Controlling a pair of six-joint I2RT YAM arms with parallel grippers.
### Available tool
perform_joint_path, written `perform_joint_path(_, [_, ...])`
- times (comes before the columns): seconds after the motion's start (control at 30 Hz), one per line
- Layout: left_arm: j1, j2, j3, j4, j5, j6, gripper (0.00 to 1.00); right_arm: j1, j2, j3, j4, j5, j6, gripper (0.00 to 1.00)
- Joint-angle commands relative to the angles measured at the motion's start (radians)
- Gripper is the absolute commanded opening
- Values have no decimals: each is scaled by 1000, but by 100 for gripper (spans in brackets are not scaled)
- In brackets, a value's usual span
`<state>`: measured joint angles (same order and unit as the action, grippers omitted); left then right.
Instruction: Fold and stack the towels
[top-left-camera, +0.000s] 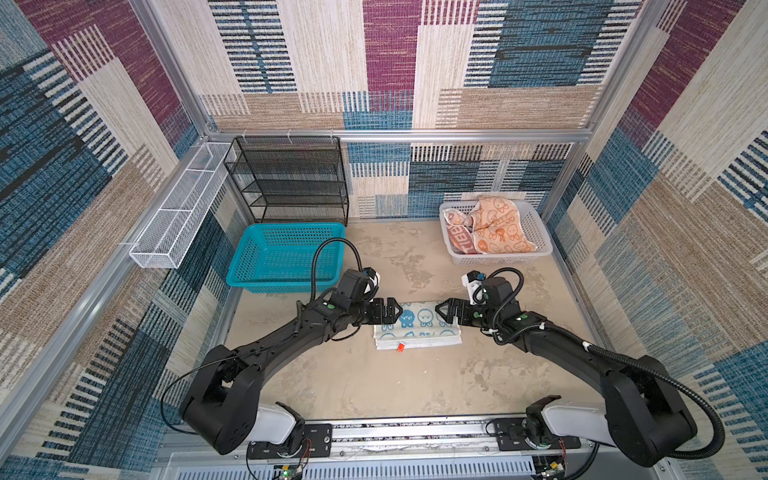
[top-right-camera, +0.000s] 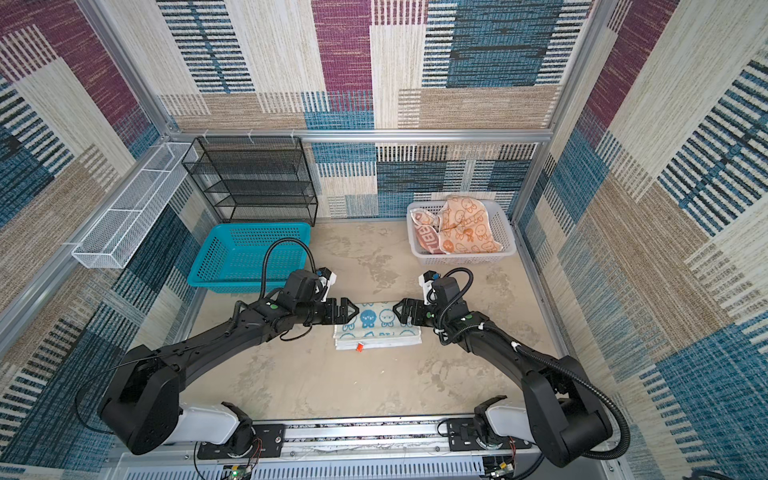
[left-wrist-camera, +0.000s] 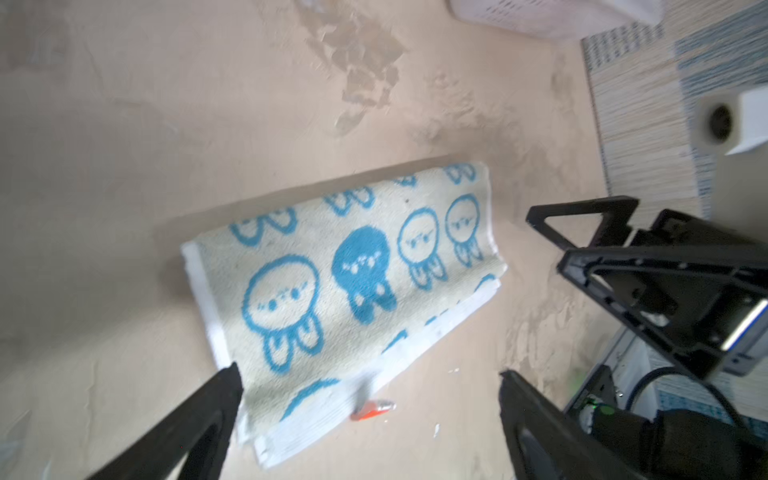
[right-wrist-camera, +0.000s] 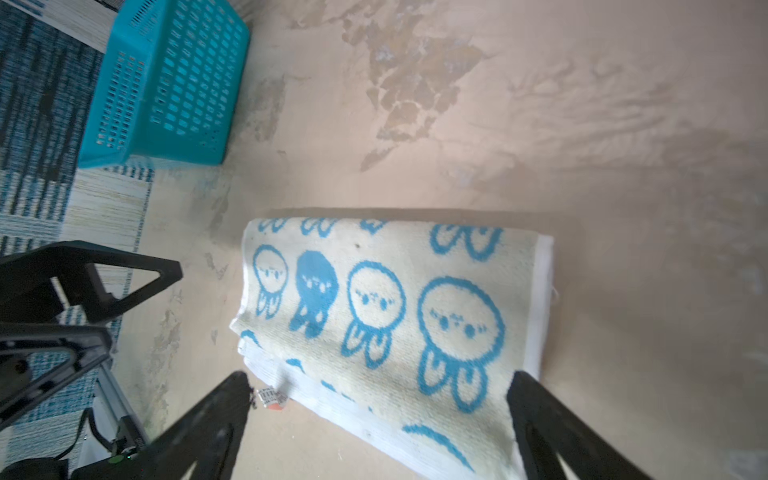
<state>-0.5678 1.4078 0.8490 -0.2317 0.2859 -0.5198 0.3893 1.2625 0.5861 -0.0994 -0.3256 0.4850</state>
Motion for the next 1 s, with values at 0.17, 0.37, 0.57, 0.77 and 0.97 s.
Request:
perform_joint_path(0.17, [-4,16,-104,-45,20,6,99,-4,-15,-94,-25,57,21,77])
perform_joint_path(0.37, [-3,43,-101,-43,32,4,99,-2,53,-102,24,41,25,56])
perform_joint_path(0.57, [-3,65,-93,-52,20,13,99,-4,74,-93,35,58,23,41])
perform_joint_path(0.77, [-3,76,-77,-63,-11,18,99,-3,84,-71,18,74,9,29])
perform_joint_path(0.97, [-1,90,-56,-74,-36,25,99,-2,77,-51,-14,98,-7,29])
